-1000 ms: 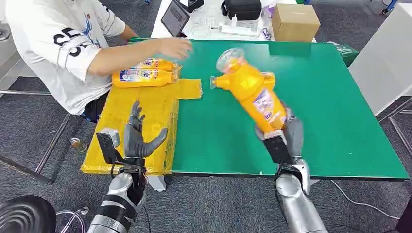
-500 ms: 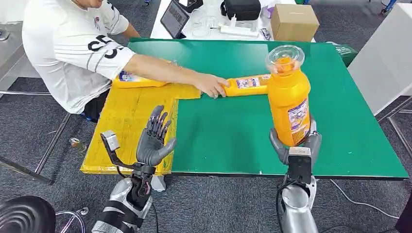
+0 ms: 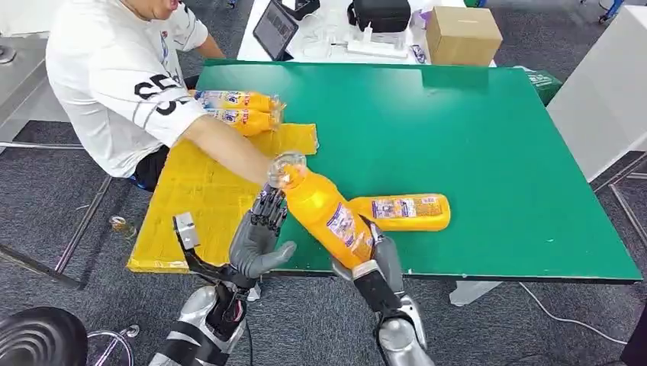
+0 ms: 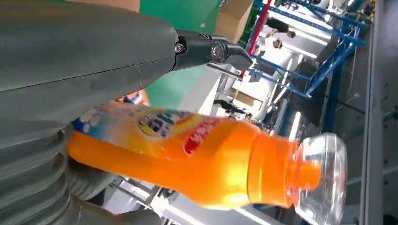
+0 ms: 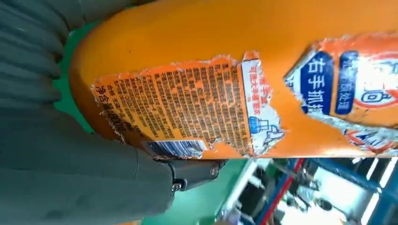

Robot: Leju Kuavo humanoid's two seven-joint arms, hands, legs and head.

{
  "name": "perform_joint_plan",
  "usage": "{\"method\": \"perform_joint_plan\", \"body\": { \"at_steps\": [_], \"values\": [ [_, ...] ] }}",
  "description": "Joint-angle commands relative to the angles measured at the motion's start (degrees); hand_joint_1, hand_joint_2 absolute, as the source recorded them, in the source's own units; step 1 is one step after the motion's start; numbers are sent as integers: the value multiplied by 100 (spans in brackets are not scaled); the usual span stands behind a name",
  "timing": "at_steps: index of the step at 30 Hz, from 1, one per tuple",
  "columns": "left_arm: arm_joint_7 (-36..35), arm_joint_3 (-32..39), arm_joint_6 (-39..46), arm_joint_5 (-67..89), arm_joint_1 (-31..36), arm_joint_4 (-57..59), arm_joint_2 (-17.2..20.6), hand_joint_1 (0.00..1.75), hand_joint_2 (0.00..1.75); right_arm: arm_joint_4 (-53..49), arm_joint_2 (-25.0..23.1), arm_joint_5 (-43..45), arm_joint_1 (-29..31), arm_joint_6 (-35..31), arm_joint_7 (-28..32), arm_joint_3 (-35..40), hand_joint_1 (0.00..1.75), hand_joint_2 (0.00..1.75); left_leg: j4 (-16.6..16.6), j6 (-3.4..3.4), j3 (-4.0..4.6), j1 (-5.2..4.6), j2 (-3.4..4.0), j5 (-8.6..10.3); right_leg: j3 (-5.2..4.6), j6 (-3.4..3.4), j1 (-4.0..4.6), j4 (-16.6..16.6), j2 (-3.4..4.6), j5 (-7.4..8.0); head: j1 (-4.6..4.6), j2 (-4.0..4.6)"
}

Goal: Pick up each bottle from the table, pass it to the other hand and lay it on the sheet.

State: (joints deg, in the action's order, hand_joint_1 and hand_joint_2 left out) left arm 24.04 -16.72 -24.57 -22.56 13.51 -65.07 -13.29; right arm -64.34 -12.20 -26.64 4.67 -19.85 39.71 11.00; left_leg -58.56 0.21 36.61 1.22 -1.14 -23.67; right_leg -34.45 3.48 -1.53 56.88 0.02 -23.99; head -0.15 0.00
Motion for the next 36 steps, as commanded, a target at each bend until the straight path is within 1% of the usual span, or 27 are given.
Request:
{"method": "perform_joint_plan", "body": {
  "at_steps": [1, 3, 5, 8, 9, 10, 11, 12, 13, 14, 15, 16, 20, 21, 22, 23, 24, 25, 26, 27, 29, 30, 31, 33, 34, 35, 36],
  "values": [
    [-14, -395, -33, 180, 272, 240, 240, 0, 175, 859, -28, -296, 445, 25, -15, 750, 175, 175, 2, -5, -16, 1, 20, -7, 12, -12, 4, -4, 13, 0, 0, 0],
    [-30, -498, 8, 287, 340, 332, 227, 0, 175, 1005, -119, -349, 567, -6, -42, 935, 175, 175, 3, -7, -36, 5, 31, -14, 30, -23, 11, -8, 19, -4, -2, 0],
    [-34, -650, 55, 454, 414, 466, 228, 0, 175, 1099, -188, -375, 694, -103, -73, 1140, 175, 175, 2, -3, -14, 1, 22, -5, 7, -13, 4, -3, 15, 1, 0, 0],
    [-77, -832, 56, 551, 511, 697, 208, 0, 175, 1219, -218, -500, 812, -177, -183, 1442, 175, 175, 5, -5, -28, 3, 24, -8, 19, -19, 8, -6, 15, -1, 2, 0],
    [-77, -832, 56, 551, 511, 697, 208, 0, 175, 1219, -218, -500, 812, -177, -183, 1442, 175, 175, 5, -4, -19, 2, 16, -4, 12, -13, 6, -5, 9, 0, 2, 0],
    [-75, -853, 59, 537, 539, 766, 194, 0, 175, 1321, -237, -498, 839, -171, -200, 1516, 175, 175, 7, -7, -34, 4, 24, -8, 27, -19, 9, -10, 12, -2, 0, 0],
    [-71, -850, 27, 483, 555, 795, 190, 0, 175, 1416, -235, -470, 863, -121, -196, 1589, 175, 175, 5, -6, -23, 5, 21, -6, 16, -14, 8, -8, 11, -1, 0, 0],
    [-72, -865, 5, 439, 570, 809, 193, 0, 175, 1524, -223, -560, 888, -186, -251, 1701, 175, 175, 7, -8, -34, 4, 25, -9, 27, -17, 9, -11, 13, -2, 0, 0],
    [-75, -867, 24, 434, 586, 811, 194, 0, 175, 1642, -234, -549, 906, -106, -262, 1769, 175, 175, 4, -5, -21, 5, 18, -5, 15, -10, 7, -8, 10, 0, 0, 0],
    [-102, -860, 30, 399, 600, 825, 187, 0, 175, 1761, -239, -593, 927, -108, -283, 1848, 175, 175, 9, -13, -56, 9, 37, -17, 49, -26, 17, -20, 20, -5, 2, 0],
    [-114, -858, 36, 390, 610, 832, 190, 0, 175, 1844, -247, -629, 920, -115, -297, 1904, 175, 175, 4, -5, -22, 6, 22, -5, 14, -12, 9, -8, 9, -1, 0, 0],
    [-150, -872, 38, 374, 631, 878, 193, 0, 175, 2030, -273, -648, 962, -58, -277, 2021, 175, 175, 6, -8, -36, 7, 26, -9, 31, -20, 12, -12, 6, -4, -2, 0],
    [-194, -877, -112, 197, 653, 1014, 178, 0, 175, 2357, -299, -751, 1050, 1, -377, 2294, 175, 175, 4, -5, -33, 8, 25, -10, 26, -20, 13, -9, 6, -6, 2, 0],
    [-178, -875, -147, 167, 645, 1018, 181, 0, 175, 2401, -301, -744, 1055, 15, -380, 2318, 175, 175, 4, -4, -22, 6, 17, -5, 15, -15, 9, -6, 0, -4, 0, 0],
    [-172, -879, -150, 166, 635, 1024, 182, 0, 175, 2417, -304, -740, 1044, -6, -373, 2324, 175, 175, 5, -6, -36, 8, 19, -10, 30, -21, 13, -9, -1, -9, -2, 0],
    [-172, -879, -150, 166, 635, 1024, 182, 0, 175, 2417, -304, -740, 1044, -6, -373, 2324, 175, 175, 3, -5, -24, 7, 20, -7, 16, -17, 11, -7, 1, -5, 4, 0],
    [-172, -879, -150, 166, 635, 1024, 182, 0, 175, 2417, -304, -740, 1044, -6, -373, 2324, 175, 175, 6, -7, -37, 9, 22, -11, 30, -22, 14, -11, -1, -9, 0, 0],
    [-172, -879, -150, 166, 635, 1024, 182, 0, 175, 2417, -304, -740, 1044, -6, -373, 2324, 175, 175, 3, -6, -26, 8, 17, -8, 20, -17, 12, -8, -5, -8, 2, 0],
    [-146, -873, -215, 105, 623, 1005, 179, 0, 175, 2489, -290, -751, 1086, 65, -407, 2364, 175, 175, 2, -8, -34, 10, 18, -12, 29, -22, 15, -9, -6, -11, 2, 0],
    [-141, -838, -314, -16, 603, 986, 170, 0, 175, 2531, -290, -762, 1096, 84, -429, 2383, 175, 175, 1, -6, -24, 7, 17, -8, 17, -16, 11, -6, -5, -8, 2, 0],
    [-98, -732, -366, -205, 522, 841, 121, 2, 175, 2656, -277, -818, 1123, 158, -514, 2440, 175, 175, 1, -12, -43, 10, 24, -17, 38, -24, 17, -12, -2, -13, 0, 0],
    [-125, -661, -375, -329, 456, 706, 84, 56, 175, 2722, -273, -848, 1132, 175, -550, 2456, 175, 175, 0, -9, -32, 8, 24, -13, 25, -19, 13, -8, -1, -10, 4, 0],
    [-158, -636, -390, -396, 426, 643, 70, 173, 175, 2758, -269, -873, 1142, 195, -574, 2474, 175, 175, 0, -5, -18, 6, 22, -7, 10, -13, 9, -5, -3, -6, 0, 0],
    [-163, -557, -304, -467, 345, 437, 14, 175, 175, 2824, -273, -895, 1152, 214, -593, 2481, 175, 175, 1, -10, -38, 10, 20, -14, 33, -23, 16, -10, -10, -14, 0, 0],
    [-175, -538, -299, -503, 332, 411, -3, 175, 175, 2828, -277, -894, 1149, 210, -599, 2471, 175, 175, -2, -6, -18, 8, 17, -7, 11, -15, 12, -5, -9, -8, 2, 0],
    [-193, -547, -332, -531, 317, 363, -3, 175, 175, 2831, -278, -895, 1155, 228, -600, 2472, 175, 175, -3, -9, -26, 9, 13, -12, 22, -20, 14, -5, -16, -14, 2, 0],
    [-193, -547, -332, -531, 317, 363, -3, 175, 175, 2831, -278, -895, 1155, 228, -600, 2472, 175, 175, -5, -6, -13, 9, 11, -7, 7, -15, 13, -3, -14, -10, 0, 0]
  ]
}}
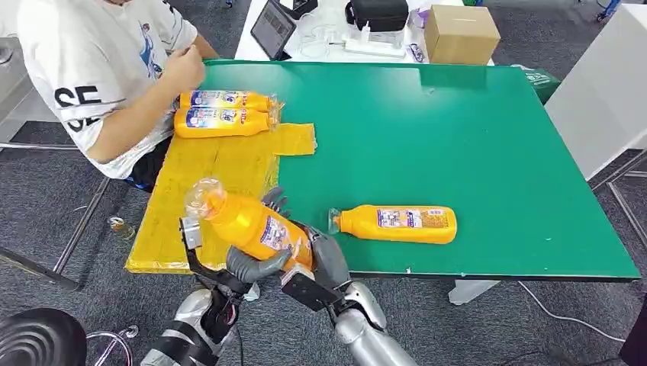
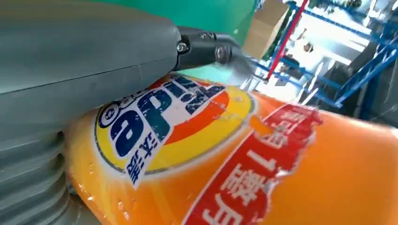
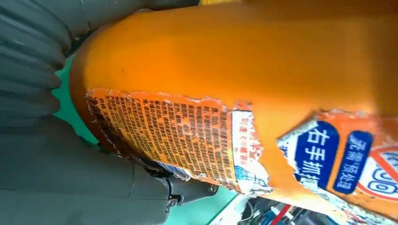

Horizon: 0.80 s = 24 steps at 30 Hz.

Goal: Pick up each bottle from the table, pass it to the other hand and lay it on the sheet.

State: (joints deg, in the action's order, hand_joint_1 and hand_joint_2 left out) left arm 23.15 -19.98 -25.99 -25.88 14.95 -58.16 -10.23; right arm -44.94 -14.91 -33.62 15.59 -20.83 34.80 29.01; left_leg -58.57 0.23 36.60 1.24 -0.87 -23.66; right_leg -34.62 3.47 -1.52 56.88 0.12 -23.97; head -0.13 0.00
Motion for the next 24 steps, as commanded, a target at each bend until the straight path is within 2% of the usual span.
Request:
{"method": "perform_joint_plan", "body": {
  "at_steps": [1, 6, 7, 15, 21, 22, 23, 24],
  "values": [
    [-103, -221, -190, -199, 173, -327, -309, 175, 175, 891, -7, -198, 63, 326, -108, 671, 175, 175, -5, -10, -23, 10, -17, -13, 36, -19, 15, -4, -26, -17, 2, 0],
    [-103, -221, -190, -199, 173, -327, -309, 175, 175, 891, -7, -198, 63, 326, -108, 671, 175, 175, -5, -12, -29, 10, -16, -16, 41, -22, 17, -6, -24, -19, 0, 0],
    [-103, -221, -190, -199, 173, -327, -309, 175, 175, 891, -7, -198, 63, 326, -108, 671, 175, 175, -2, -7, -7, 4, -16, -4, 15, -11, 8, -2, -19, -9, 0, 0],
    [-90, -349, -288, -117, 120, -409, -304, 175, 175, 849, -1, -221, 88, 359, -144, 667, 175, 175, -5, -11, -22, 9, -14, -12, 32, -19, 14, -4, -21, -17, 0, 0],
    [-8, -495, -68, 144, 106, -351, -372, 175, 175, 817, -16, -175, 112, 359, -186, 576, 175, 175, -5, -11, -15, 6, -5, -9, 22, -16, 11, -3, -13, -15, 2, 0],
    [84, -472, 84, 267, 116, -396, -367, 175, 175, 744, -28, -88, 81, 332, -182, 480, 94, 175, -5, -12, -22, 6, -5, -11, 29, -18, 11, -3, -14, -18, 0, 0],
    [155, -453, 240, 412, 115, -455, -357, 175, 175, 699, -27, -82, 66, 293, -235, 448, 0, 175, -5, -9, -9, 6, -2, -6, 12, -13, 10, -1, -9, -12, -2, 0],
    [371, -431, 699, 880, 137, -601, -324, 175, 175, 557, -9, 32, 28, 359, -258, 356, 0, 0, -8, -17, -38, 10, -4, -20, 47, -26, 18, -6, -18, -25, 2, 0]
  ]
}}
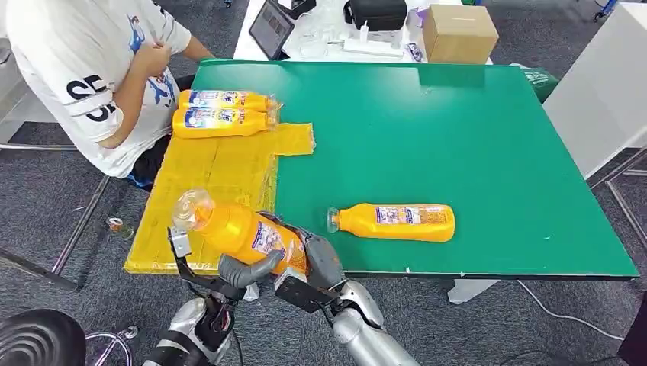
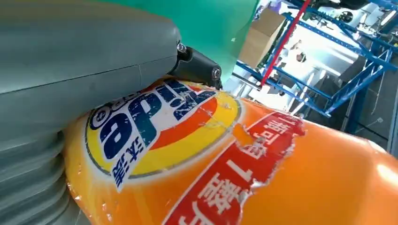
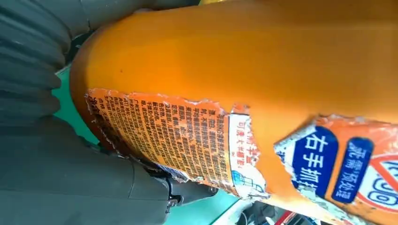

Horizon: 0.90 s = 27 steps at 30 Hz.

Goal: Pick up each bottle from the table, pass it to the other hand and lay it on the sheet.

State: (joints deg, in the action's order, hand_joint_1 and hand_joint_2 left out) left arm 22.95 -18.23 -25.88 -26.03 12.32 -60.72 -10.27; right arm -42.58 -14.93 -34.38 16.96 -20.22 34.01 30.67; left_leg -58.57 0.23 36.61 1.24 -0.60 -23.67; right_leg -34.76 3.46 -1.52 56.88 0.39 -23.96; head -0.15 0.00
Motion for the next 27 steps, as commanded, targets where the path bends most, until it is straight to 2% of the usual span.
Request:
{"method": "perform_joint_plan", "body": {
  "at_steps": [1, 3, 5, 12, 15, 18, 20, 24, 26, 27],
  "values": [
    [428, -501, 1084, 1217, 464, -447, -322, 175, 175, 104, 46, 253, -160, 385, -175, 78, 0, 0, -8, -12, -18, 7, -33, -11, 38, -17, 12, -1, -43, -20, 2, 0],
    [587, -342, 1846, 1859, 622, -570, -298, 175, 175, -361, 156, 622, -259, 674, -87, -142, 0, 0, -13, -15, -21, 10, -36, -15, 44, -22, 17, 1, -49, -23, 0, 0],
    [534, -207, 1821, 1896, 693, -576, -305, 175, 175, -687, 266, 656, -338, 861, -184, -162, 0, 0, -10, -8, 9, 4, -30, 0, 6, -11, 7, 6, -37, -9, 2, 0],
    [542, -222, 1804, 1922, 642, -551, -331, 175, 175, -673, 248, 643, -364, 886, -206, -151, 0, 0, -1, -11, -22, 4, -15, -11, 37, -29, 10, -4, -27, -6, 0, 0],
    [862, 0, 3119, 2897, 915, -503, -331, 175, 175, -1312, 386, 1327, -555, 1358, 195, -467, 0, 0, -6, -11, -22, 6, -16, -12, 37, -33, 13, -1, -32, -7, 2, 0],
    [930, 403, 4048, 3569, 1289, -268, -216, 175, 175, -2295, 549, 1873, -814, 1793, 215, -828, 0, 0, -5, -7, 10, 1, -22, 2, 3, -23, 5, 4, -33, 4, 0, 0],
    [958, 763, 4485, 3843, 1532, 83, -153, 175, 175, -2823, 543, 2215, -949, 1961, 235, -1086, 0, 0, -11, -11, -7, 6, -20, -7, 23, -31, 13, 5, -34, -2, -4, 0],
    [1050, 1282, 4948, 4088, 1884, 863, -75, 175, 175, -3486, 455, 2554, -1150, 1860, 319, -1431, 0, 0, 2, -7, -15, 0, -4, -3, 23, -32, 6, 0, -16, 5, -2, 0],
    [1006, 1349, 5671, 4735, 2047, 1383, 75, 175, 175, -3842, 412, 2760, -1275, 1699, 475, -1591, 0, 0, 4, -7, -11, -2, -4, -1, 21, -27, 3, -2, -14, 7, 2, 0],
    [1024, 1437, 5648, 4740, 2105, 1558, 119, 175, 175, -3968, 449, 2762, -1302, 1697, 473, -1579, 0, 0, 4, -9, -17, -1, 0, -4, 27, -30, 6, -4, -11, 6, -2, 0]
  ]
}}
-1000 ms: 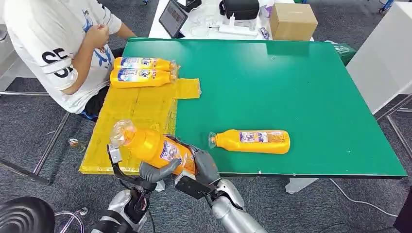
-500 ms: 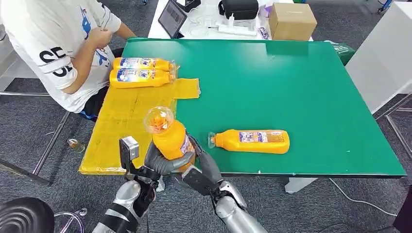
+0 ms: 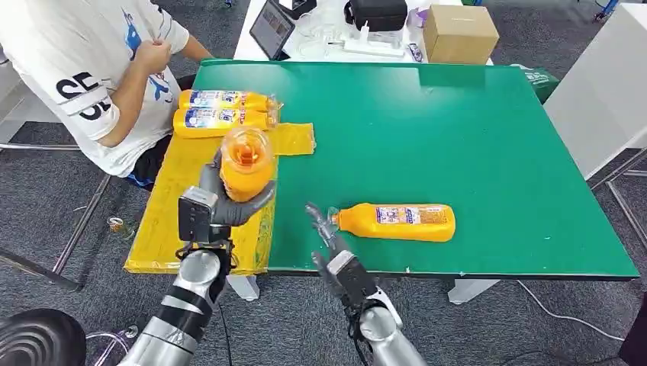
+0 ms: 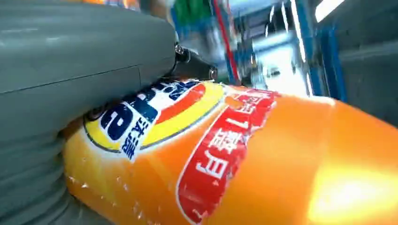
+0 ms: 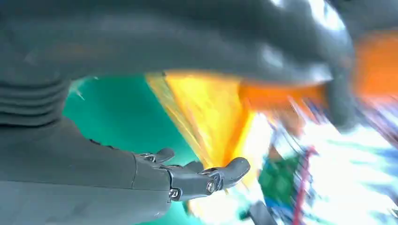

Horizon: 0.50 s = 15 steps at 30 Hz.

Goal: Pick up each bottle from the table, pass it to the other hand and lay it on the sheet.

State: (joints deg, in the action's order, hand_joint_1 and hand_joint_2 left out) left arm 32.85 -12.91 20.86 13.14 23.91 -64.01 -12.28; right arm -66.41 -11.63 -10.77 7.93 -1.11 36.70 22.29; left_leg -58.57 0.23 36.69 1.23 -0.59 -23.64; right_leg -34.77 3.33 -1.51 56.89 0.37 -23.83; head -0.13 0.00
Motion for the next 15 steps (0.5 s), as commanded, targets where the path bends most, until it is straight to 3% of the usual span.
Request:
{"method": "perform_joint_plan", "body": {
  "at_steps": [1, 8, 15],
  "values": [
    [116, 950, 970, 805, 969, 1973, 320, 175, 175, -1623, 127, 411, -412, -212, 193, -742, 0, 0, 5, -6, -18, -2, 2, -3, 17, -11, 1, -3, -5, -5, -2, 0],
    [-4, 983, 968, 948, 1012, 2135, 288, 175, 175, -1670, 74, 641, -452, -161, 330, -780, 0, 0, 3, -6, -15, 1, -3, -5, 18, -11, 4, -3, -10, -7, -4, 0],
    [-338, 1037, 1674, 2101, 1314, 3390, 518, 175, 175, -2666, -118, 687, -558, -1153, 330, -858, 0, 0, 0, -8, -31, 0, 11, -12, 29, -21, 6, 2, 2, -10, -2, 0]
  ]
}}
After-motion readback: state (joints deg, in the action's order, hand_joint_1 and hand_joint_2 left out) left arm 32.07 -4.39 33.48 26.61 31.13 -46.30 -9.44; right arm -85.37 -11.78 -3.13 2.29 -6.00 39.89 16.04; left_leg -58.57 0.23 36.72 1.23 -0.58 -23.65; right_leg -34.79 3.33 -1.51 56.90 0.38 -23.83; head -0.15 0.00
